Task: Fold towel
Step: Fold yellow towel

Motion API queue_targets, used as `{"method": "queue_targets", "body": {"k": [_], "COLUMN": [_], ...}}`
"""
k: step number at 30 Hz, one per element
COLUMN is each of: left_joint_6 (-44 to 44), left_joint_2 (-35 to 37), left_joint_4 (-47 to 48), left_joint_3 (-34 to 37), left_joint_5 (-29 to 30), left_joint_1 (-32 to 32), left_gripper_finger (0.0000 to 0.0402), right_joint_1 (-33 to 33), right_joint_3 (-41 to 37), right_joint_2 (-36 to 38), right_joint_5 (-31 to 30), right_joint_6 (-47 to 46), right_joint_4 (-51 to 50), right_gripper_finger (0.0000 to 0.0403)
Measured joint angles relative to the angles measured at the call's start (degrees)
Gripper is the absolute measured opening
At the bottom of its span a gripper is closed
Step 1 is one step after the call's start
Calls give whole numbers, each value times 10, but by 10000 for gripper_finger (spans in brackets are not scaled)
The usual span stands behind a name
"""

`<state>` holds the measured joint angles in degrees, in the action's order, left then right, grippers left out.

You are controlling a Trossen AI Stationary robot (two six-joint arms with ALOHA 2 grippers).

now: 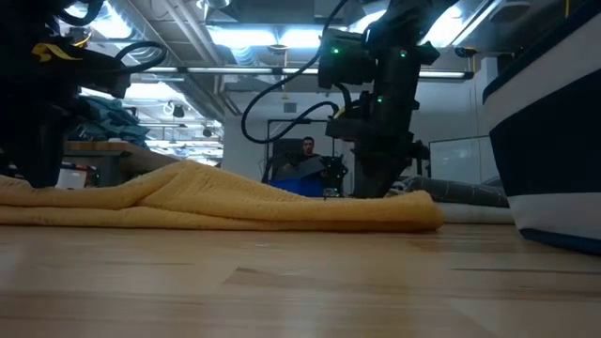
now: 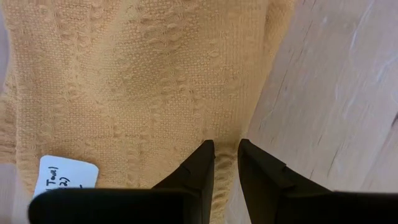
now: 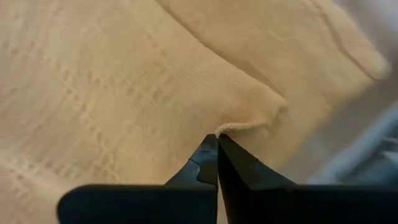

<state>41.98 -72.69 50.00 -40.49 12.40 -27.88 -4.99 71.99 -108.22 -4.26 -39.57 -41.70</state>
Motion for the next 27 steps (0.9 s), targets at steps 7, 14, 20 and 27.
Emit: {"method": "queue_targets", "body": {"k": [7, 14, 20, 27], "left_joint_6": [0, 0, 0, 0], "left_joint_2": [0, 0, 0, 0], "left_joint_4": [0, 0, 0, 0], "left_joint_3": [0, 0, 0, 0], "left_joint_5": [0, 2, 3, 3], "left_joint_1": [0, 0, 0, 0], "left_gripper_finger": [62, 62, 62, 62], "right_joint_1": [-8, -26, -49, -47], "right_joint_3": [50, 78, 77, 68], "right_joint_2": [0, 0, 0, 0], "right_joint_5": [-84, -137, -167, -172], "right_joint_6": [13, 39, 40, 40], "right_joint_4": [-114, -106, -68, -111], "right_gripper_finger": [4, 2, 2, 1]}}
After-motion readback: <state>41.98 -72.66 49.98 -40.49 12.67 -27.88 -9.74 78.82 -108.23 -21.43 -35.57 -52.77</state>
